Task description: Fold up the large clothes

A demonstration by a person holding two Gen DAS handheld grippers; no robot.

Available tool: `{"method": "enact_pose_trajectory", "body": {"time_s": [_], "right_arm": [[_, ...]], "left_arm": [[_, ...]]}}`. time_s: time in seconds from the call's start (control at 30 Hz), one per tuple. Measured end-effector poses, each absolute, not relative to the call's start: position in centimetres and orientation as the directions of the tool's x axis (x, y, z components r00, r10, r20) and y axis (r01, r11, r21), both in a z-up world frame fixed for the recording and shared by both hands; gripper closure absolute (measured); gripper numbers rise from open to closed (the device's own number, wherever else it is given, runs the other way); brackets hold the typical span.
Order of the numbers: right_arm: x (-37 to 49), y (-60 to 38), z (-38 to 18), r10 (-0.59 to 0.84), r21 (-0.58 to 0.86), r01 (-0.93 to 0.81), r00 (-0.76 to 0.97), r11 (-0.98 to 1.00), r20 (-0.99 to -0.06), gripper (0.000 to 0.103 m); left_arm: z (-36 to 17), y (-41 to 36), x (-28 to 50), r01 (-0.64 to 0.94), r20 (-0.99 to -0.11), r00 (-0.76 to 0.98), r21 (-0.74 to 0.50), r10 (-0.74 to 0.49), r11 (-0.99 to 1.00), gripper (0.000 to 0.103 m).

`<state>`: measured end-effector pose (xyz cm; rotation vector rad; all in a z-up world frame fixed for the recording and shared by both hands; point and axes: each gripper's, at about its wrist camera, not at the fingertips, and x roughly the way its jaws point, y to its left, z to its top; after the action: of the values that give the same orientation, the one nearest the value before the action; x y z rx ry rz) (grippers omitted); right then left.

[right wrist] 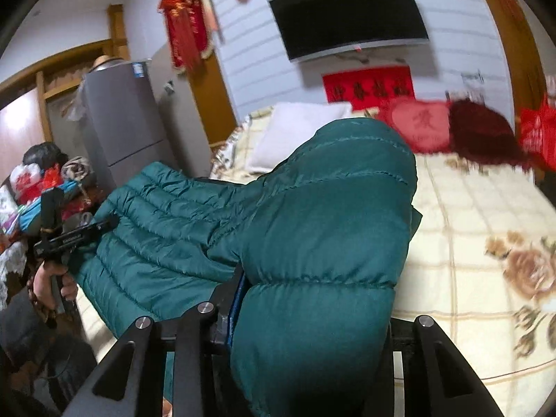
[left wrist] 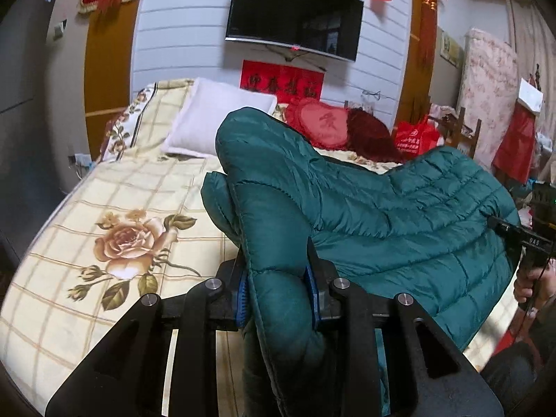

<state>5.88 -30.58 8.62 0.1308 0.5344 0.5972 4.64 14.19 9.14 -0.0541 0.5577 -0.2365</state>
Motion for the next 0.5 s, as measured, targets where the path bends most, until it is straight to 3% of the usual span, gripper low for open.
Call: {"method": "enact_pose_trajectory", "body": {"time_s": [0.17, 0.5], "right_arm": [[3.1, -31.1, 9.5, 0.566, 0.209, -0.536, 0.685, 0.818, -0.458, 0.066], [3.5, -32.4, 3.6, 0.558, 0.246, -0.516, 0.633, 0.821, -0.536, 0.066]], "left_arm": [[8.5, 13.6, 0.7, 0.216, -0.528, 0.812, -0.128, -0.251, 0.968, 0.077], [2.3, 11.8, -1.7, 0.17, -0.562, 0.798, -0.135, -0.216, 0.976, 0.077]]}}
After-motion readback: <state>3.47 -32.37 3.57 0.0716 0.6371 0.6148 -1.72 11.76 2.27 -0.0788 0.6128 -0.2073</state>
